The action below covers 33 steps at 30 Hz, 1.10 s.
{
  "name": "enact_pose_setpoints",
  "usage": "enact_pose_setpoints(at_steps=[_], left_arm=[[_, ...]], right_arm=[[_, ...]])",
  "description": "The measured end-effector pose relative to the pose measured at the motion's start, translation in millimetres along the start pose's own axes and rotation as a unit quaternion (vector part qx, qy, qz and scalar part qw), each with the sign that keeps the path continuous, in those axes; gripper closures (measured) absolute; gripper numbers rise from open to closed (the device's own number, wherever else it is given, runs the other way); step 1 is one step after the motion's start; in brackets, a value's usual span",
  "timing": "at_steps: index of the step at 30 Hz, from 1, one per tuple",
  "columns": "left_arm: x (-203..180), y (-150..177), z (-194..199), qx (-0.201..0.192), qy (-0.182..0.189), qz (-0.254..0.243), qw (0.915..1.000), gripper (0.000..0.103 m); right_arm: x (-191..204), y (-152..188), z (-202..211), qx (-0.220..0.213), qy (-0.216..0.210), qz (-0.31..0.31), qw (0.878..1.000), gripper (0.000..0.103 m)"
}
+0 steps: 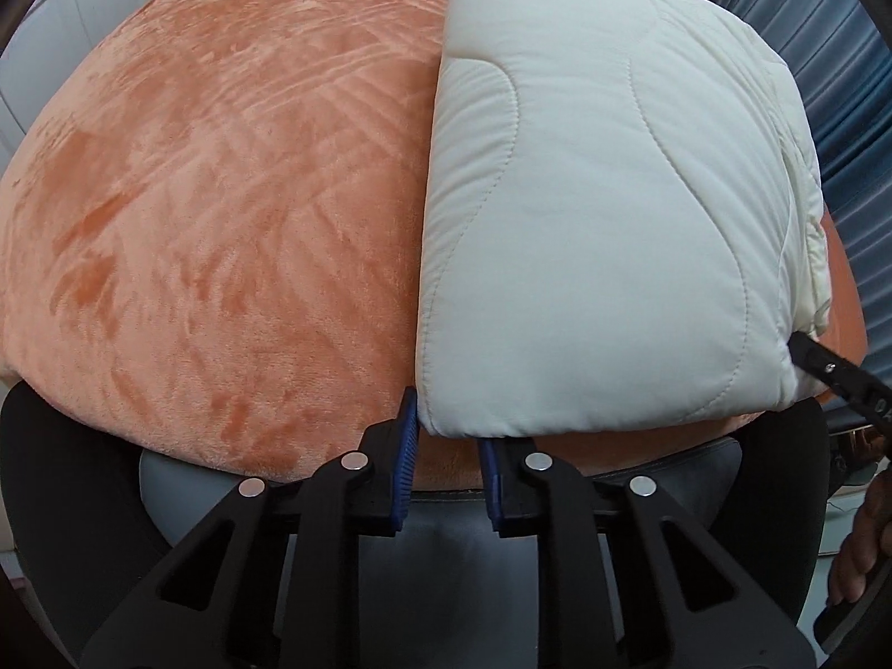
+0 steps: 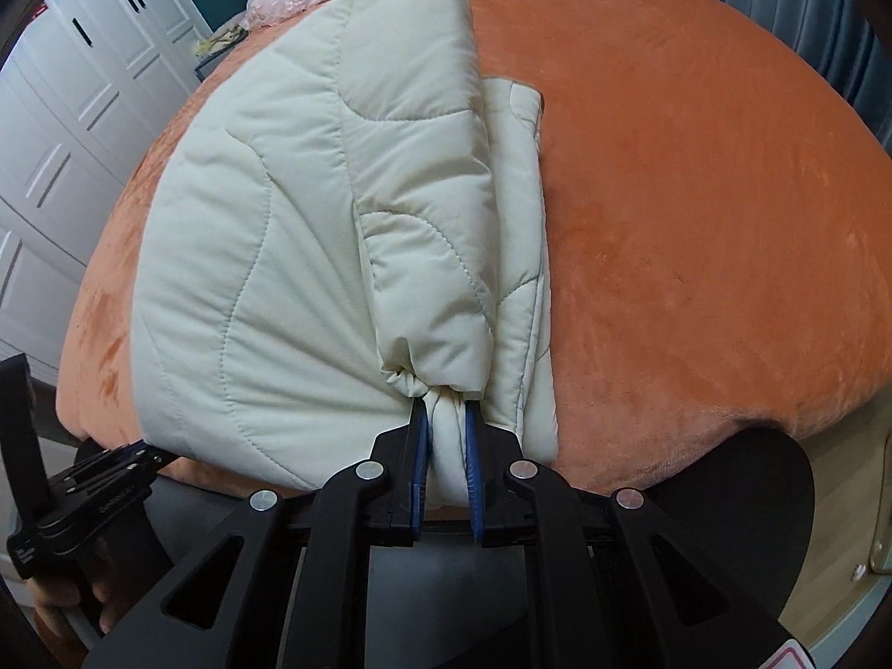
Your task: Fold large clothes
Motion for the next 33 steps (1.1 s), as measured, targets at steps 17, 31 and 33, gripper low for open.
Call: enact_pose_setpoints(at_steps=[17, 31, 33], left_arm=[[-3.9, 4.1, -13.2, 0.008, -0.019, -0.008, 0.9998, 0.087], [-4.0, 2.6, -2.8, -0.001, -0.031, -0.014, 0.9994, 0.088], [-3.1, 1.9, -2.4, -0.002, -0.031, -0.014, 0.9994, 0.088]], right_arm=[[6.9, 7.1, -32.8, 0.006, 0.028, 0.011, 1.0, 0.093], [-4.3, 4.6, -11.9, -0.006, 0.012, -0.017, 1.0, 0.093], [-3.4, 3.4, -3.3, -0.014, 0.011, -0.017, 1.0, 0.093]])
Point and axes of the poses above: each gripper's, at about its wrist camera, not at the fingertips, and z roughly against the way its jaws point, x to its left, y to its underside, the point moved 9 cm from there along -z, roughly the way its jaws point, and after that the axes turned 10 degrees about -z, right-handed, at the moved point
